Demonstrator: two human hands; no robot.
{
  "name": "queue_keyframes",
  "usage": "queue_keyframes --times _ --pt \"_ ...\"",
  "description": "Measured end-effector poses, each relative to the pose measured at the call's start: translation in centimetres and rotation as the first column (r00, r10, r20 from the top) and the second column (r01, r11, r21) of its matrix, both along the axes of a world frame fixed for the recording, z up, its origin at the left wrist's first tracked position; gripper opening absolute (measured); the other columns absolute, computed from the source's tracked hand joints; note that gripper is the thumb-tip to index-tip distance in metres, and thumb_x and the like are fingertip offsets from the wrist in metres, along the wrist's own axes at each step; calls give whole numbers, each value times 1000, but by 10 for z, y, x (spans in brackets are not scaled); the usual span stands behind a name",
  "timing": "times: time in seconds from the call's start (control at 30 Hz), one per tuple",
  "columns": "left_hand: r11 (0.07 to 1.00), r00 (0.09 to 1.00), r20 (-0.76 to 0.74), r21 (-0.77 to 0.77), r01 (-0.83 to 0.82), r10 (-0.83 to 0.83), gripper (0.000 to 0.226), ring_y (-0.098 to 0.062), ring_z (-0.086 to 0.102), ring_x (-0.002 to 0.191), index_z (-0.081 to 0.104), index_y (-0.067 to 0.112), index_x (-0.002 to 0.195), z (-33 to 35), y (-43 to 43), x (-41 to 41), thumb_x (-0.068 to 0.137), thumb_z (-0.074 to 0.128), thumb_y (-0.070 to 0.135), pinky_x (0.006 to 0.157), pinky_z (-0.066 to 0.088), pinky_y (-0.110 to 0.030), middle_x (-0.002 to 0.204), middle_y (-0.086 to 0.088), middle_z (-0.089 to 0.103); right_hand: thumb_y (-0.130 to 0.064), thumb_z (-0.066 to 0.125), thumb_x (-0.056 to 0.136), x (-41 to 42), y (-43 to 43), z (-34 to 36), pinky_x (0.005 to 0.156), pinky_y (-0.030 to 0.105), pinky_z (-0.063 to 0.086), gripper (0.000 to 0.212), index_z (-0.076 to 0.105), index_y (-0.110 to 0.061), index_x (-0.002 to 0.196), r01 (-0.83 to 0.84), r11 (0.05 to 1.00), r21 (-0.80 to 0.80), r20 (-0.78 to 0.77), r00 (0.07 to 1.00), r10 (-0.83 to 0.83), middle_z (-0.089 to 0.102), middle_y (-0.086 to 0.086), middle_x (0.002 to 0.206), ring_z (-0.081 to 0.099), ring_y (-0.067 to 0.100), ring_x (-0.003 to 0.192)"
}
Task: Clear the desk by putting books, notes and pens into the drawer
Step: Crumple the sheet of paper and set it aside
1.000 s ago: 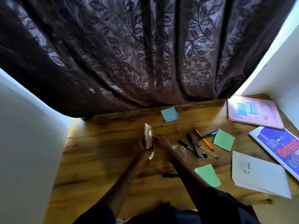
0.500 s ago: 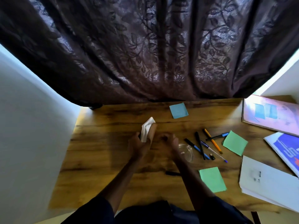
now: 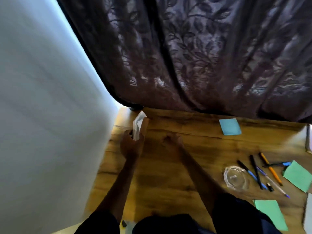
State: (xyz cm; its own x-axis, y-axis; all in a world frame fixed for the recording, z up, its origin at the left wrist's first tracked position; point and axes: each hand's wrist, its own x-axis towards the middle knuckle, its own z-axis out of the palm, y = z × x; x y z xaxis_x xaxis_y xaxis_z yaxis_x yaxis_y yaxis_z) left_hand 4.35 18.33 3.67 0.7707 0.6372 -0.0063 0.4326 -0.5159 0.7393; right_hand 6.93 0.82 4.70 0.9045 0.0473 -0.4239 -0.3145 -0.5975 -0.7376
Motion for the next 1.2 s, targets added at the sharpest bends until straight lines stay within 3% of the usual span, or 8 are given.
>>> queue_keyframes --times 0.47,0.53,0.57,0.67,0.83,1.0,1.13,1.2 --pt "991 984 -122 -18 -131 128 52 -28 68 100 63 10 114 -27 84 31 82 73 49 85 59 -44 109 -9 71 -27 62 96 32 48 -24 103 33 39 37 61 -9 129 -66 991 -115 -72 996 58 55 16 136 49 35 128" --pt "992 983 -139 -8 -124 122 52 -29 67 102 62 9 114 -29 88 33 81 74 47 85 58 -44 110 -10 69 -27 65 93 30 49 -27 95 34 45 34 67 -6 120 -87 990 -108 -26 996 85 63 19 124 60 23 116" --pt "992 982 -143 -8 -123 120 52 -30 67 102 61 9 114 -29 88 34 81 75 46 85 58 -44 110 -10 69 -24 68 91 28 48 -29 86 30 49 30 71 -2 111 -79 994 -72 45 996 82 68 19 113 65 6 102" --pt "989 976 -169 -10 -144 140 50 -30 67 105 61 9 114 -28 87 38 81 75 44 86 56 -44 111 -10 68 0 69 88 20 44 -41 60 5 43 11 73 10 87 -71 997 18 199 978 66 74 24 88 60 -18 64" --pt "991 975 -178 2 -133 131 49 -30 66 106 61 11 114 -29 92 46 80 76 43 85 56 -43 111 -10 68 -2 71 86 20 38 -43 60 2 42 8 75 4 88 -125 990 -68 203 969 137 77 14 91 68 11 78" --pt "994 981 -160 19 -106 108 50 -32 65 108 60 9 114 -34 95 48 81 76 43 85 56 -46 113 -12 67 -4 68 88 17 36 -37 57 4 44 11 76 2 92 -141 987 -72 184 971 152 77 9 96 70 15 82" --pt "997 972 -224 52 -56 67 82 -36 51 129 45 4 140 -35 91 44 79 79 48 99 50 -49 138 -18 55 -9 67 91 15 32 -38 61 7 46 14 74 1 97 -131 985 -112 171 974 149 75 11 100 73 25 92" --pt "990 974 -224 140 -3 34 100 -39 40 138 31 2 151 -39 85 36 77 80 48 106 45 -51 151 -20 41 -17 65 94 14 29 -39 81 21 46 20 72 -7 109 -120 979 -164 104 985 138 65 9 107 62 24 105"
